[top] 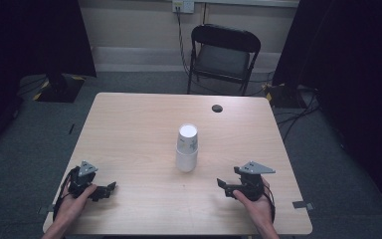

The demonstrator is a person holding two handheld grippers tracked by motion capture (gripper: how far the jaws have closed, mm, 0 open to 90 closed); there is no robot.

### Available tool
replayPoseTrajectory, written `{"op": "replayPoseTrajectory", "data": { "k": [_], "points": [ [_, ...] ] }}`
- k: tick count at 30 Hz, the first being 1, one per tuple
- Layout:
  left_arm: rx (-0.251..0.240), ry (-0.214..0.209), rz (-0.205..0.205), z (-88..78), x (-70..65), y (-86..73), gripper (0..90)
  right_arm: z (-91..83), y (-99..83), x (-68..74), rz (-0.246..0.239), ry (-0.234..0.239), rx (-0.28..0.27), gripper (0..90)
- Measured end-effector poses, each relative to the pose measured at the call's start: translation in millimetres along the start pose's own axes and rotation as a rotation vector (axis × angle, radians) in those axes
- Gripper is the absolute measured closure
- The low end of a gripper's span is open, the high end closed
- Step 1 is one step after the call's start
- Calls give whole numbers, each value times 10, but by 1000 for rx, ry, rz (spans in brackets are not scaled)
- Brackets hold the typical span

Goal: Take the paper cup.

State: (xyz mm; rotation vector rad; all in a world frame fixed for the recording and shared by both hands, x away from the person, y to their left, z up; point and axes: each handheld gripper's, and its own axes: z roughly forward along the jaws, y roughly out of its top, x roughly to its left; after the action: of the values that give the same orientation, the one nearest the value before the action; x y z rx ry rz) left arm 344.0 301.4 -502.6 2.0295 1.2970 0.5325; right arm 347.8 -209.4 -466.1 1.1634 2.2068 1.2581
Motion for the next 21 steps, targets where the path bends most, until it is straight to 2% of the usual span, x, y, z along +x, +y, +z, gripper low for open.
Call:
{"op": "replayPoseTrajectory", "data": {
  "k": [1,6,7,9,10,14,20,21],
  "points": [
    [1,-1,3,-2,1,-2,0,1,38,40,-17,9,-23,142],
    [3,-4,8,-6,3,-4,0,33,127,104,-38,36,-45,140],
    [3,-4,8,-6,4,-4,0,46,155,119,-38,59,-51,140],
    [3,-4,8,-6,3,-4,0,65,230,170,-52,58,-47,139],
    [3,-4,8,-6,4,-4,0,71,311,215,-69,68,-69,139],
    [2,-4,8,-6,3,-4,0,87,431,256,-77,94,-85,140],
    [3,-3,9,-6,4,-4,0,156,603,289,-84,105,-101,139],
    [3,-4,8,-6,3,-4,0,183,655,293,-81,123,-113,140]
  ]
}}
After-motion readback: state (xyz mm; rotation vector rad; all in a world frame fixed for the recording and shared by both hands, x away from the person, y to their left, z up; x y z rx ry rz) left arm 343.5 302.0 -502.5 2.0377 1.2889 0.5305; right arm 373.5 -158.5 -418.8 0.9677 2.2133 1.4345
